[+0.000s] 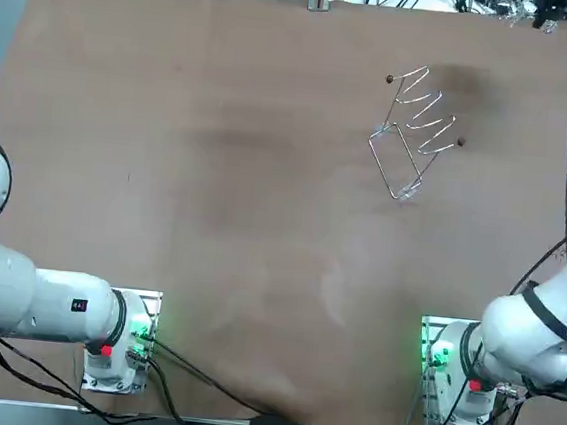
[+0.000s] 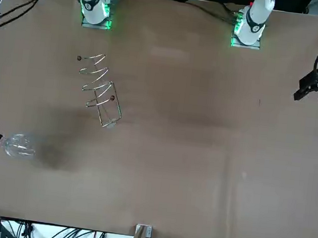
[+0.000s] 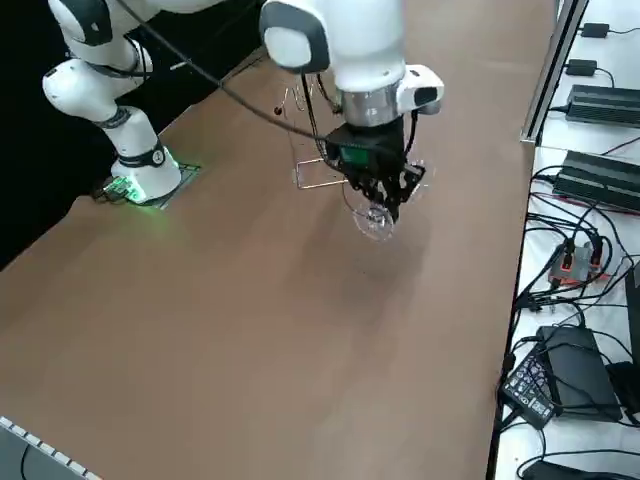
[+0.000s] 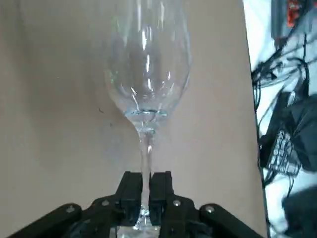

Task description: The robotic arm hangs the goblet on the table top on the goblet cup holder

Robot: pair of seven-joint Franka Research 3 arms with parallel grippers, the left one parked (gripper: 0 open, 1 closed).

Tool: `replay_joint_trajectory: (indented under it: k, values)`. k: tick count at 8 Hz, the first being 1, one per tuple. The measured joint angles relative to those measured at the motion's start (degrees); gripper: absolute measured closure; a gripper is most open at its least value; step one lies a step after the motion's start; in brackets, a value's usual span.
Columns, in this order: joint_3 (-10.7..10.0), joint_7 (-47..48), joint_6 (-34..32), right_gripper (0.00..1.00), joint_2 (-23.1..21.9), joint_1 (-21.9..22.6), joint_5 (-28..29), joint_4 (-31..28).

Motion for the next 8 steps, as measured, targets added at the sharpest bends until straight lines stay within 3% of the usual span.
replay_joint_trajectory:
  k: [2, 8]
  values:
    - [0.0, 11.2, -4.4, 0.88, -2.7, 1.8, -2.3, -0.2]
    - [0.1, 26.5, -13.3, 0.89, -4.7, 1.0, -2.3, -4.5]
